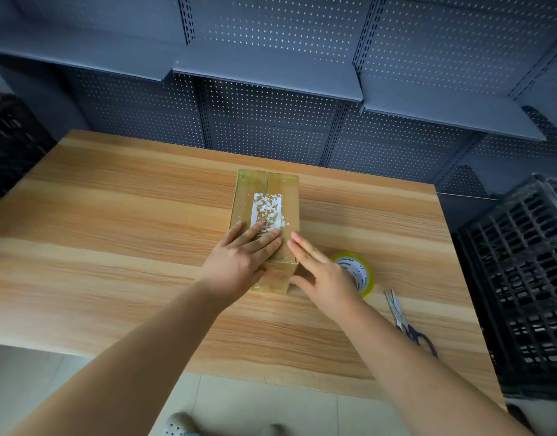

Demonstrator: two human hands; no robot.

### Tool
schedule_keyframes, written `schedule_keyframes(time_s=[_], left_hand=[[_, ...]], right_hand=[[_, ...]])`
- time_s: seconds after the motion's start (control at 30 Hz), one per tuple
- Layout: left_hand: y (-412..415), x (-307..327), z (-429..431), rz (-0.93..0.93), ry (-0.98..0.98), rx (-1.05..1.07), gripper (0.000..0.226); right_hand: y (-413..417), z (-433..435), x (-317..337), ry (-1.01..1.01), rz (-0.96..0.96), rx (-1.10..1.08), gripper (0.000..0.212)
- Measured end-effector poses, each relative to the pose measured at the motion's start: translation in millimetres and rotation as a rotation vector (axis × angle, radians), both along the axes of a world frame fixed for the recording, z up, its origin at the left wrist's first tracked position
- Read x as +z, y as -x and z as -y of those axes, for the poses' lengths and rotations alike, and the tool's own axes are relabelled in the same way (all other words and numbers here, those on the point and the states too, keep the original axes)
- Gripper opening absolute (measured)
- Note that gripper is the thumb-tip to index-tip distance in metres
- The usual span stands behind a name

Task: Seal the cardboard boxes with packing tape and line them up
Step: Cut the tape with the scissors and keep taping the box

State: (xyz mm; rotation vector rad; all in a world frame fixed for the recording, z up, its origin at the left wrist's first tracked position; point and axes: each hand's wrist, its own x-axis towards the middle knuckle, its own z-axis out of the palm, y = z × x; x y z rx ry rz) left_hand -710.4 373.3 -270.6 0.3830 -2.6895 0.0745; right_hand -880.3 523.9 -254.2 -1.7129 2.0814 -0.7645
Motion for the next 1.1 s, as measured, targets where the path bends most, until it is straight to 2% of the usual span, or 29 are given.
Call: schedule_keyframes(time_s=[0.13,0.23,0.33,0.4,0.47,0.53,0.7,0.8,0.87,0.93,1.03,1.1], left_hand=[[4.3,-1.4,-6.7,-0.076,-0.014,0.055,0.057],[5.9,-3.4,-7.3,-0.091,-0.014,0.048,0.051],[2.4,-4.4,-5.2,-0.008,-0.052,0.052,0.076],[3.0,-4.7,-4.8,0.003,-0.078,0.072,0.078],[5.2,-5.7,-6.3,-0.054,-0.073,0.075,0.061],[6.7,-4.4,-9.7,-0.082,-0.071,0.085,0.053],[7.4,-4.8,-9.2,-0.083,-0.052,0.069,0.051],[5.2,-3.3,-8.1,-0.057,-0.079,0.052,0.061],[5.9,-2.4,-7.7,-0.056,-0.110,0.063,0.063],[7.1,0.3,-8.7,-0.065,-0.118,0.086,0.058],[10.5,4.5,-10.1,-0.071,-0.137,0.105,0.053],[13.3,7.1,-13.0,-0.037,-0.166,0.129,0.059]], right_hand=[[13.5,4.9,4.2,0.000,0.049,0.034,0.057],[16.3,7.1,4.0,-0.008,0.050,0.035,0.060],[9.5,-0.5,4.2,-0.160,-0.012,0.026,0.082],[-3.7,-9.7,-2.4,-0.109,0.214,-0.149,0.087],[-26.9,-13.8,-12.8,0.010,0.461,-0.377,0.073],[-52.3,-9.3,-26.4,0.028,0.497,-0.472,0.059],[-82.1,-7.2,-49.5,-0.055,0.425,-0.402,0.075],[-68.6,-18.6,-54.9,-0.135,0.402,-0.392,0.066],[-50.9,-16.3,-40.6,-0.064,0.482,-0.499,0.058],[-33.4,-7.6,-24.1,-0.023,0.544,-0.513,0.054],[-29.0,1.2,-15.9,-0.051,0.453,-0.406,0.050],[-34.0,-1.0,-21.1,-0.034,0.415,-0.386,0.057]])
